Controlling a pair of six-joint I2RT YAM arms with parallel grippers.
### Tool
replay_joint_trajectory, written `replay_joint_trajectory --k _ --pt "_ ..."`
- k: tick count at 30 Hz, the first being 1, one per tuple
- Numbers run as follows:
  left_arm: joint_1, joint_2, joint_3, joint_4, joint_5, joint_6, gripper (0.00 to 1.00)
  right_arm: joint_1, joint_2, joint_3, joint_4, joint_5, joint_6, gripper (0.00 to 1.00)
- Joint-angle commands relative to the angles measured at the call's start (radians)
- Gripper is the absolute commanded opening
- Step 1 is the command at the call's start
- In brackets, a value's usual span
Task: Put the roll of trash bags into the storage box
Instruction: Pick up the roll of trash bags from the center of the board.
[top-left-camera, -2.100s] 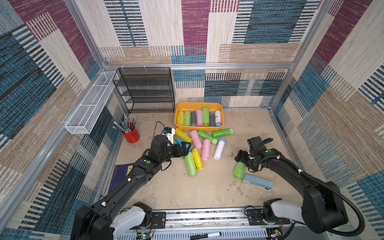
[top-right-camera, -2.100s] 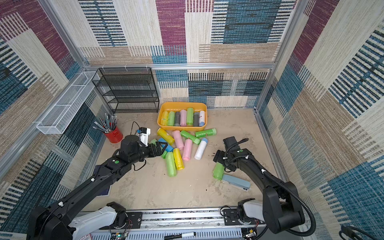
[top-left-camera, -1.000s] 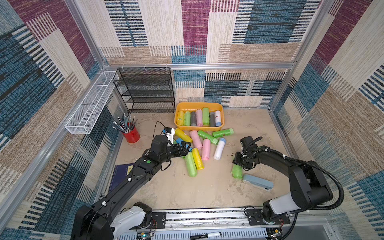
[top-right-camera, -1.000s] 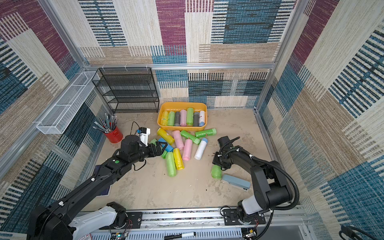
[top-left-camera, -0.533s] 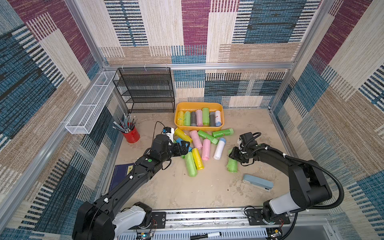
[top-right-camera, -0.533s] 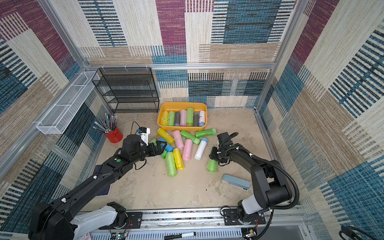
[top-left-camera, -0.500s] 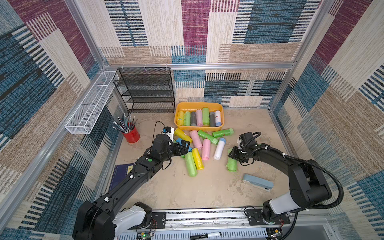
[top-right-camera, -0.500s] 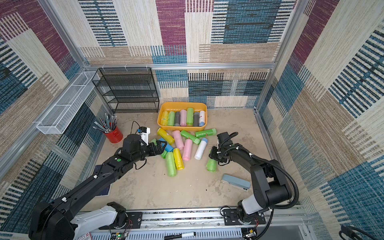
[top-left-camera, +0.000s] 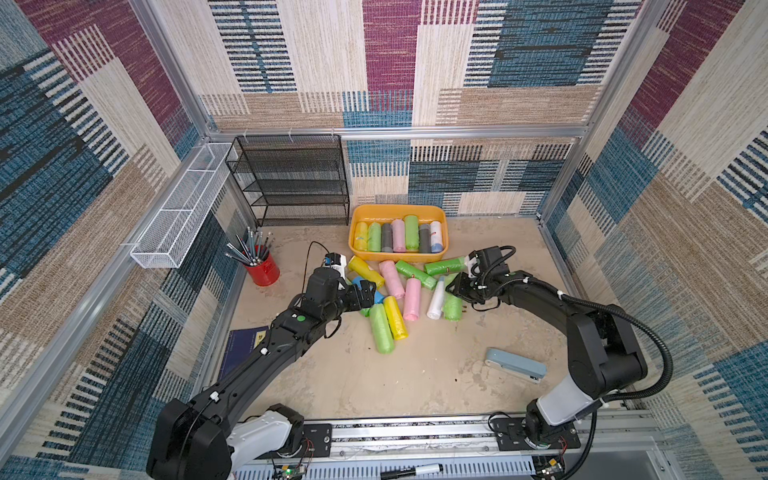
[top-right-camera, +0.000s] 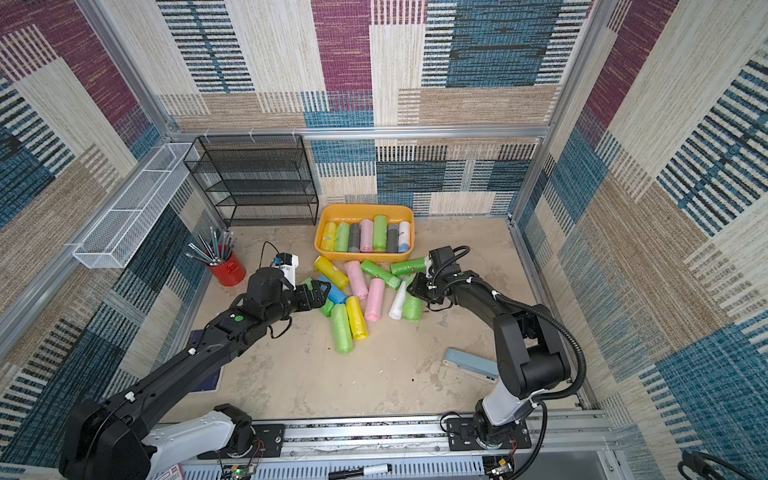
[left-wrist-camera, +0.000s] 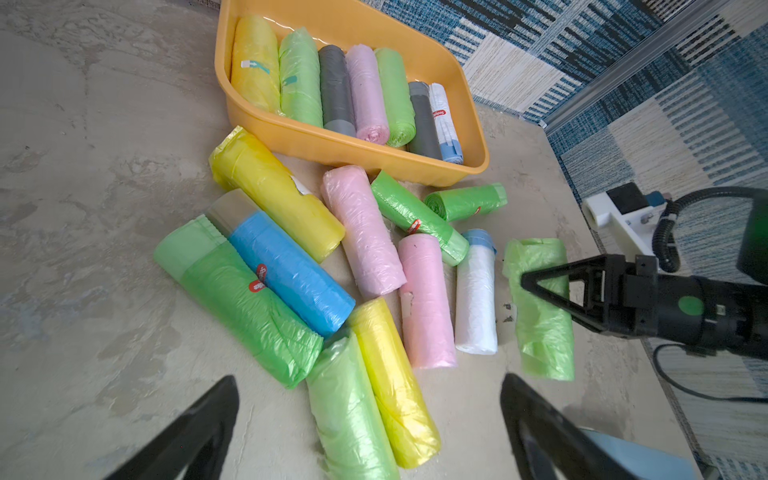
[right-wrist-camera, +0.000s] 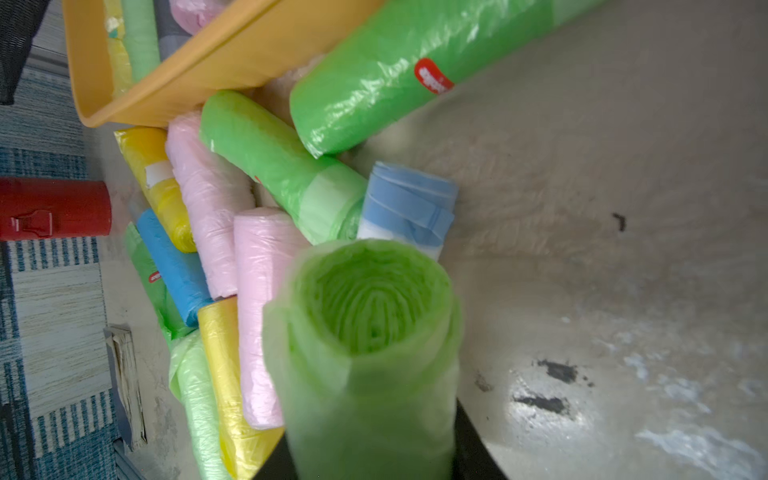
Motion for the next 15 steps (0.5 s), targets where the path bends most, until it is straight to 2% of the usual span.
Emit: replay_joint_trajectory --k 1,8,15 --pt "0.0 -0.01 -0.014 0.016 -0.009 0.033 0.99 0.001 -0.003 0.03 0.043 -0.025 0.008 0.32" --pt "0.0 0.006 -0.011 0.023 0.022 0.021 0.99 -0.001 -0.018 0.098 0.088 -0.004 0.018 0.33" --pt "0.0 -0.008 -0.011 0.02 0.032 0.019 0.98 -0.008 0.135 0.332 0.041 0.021 -0.06 0.33"
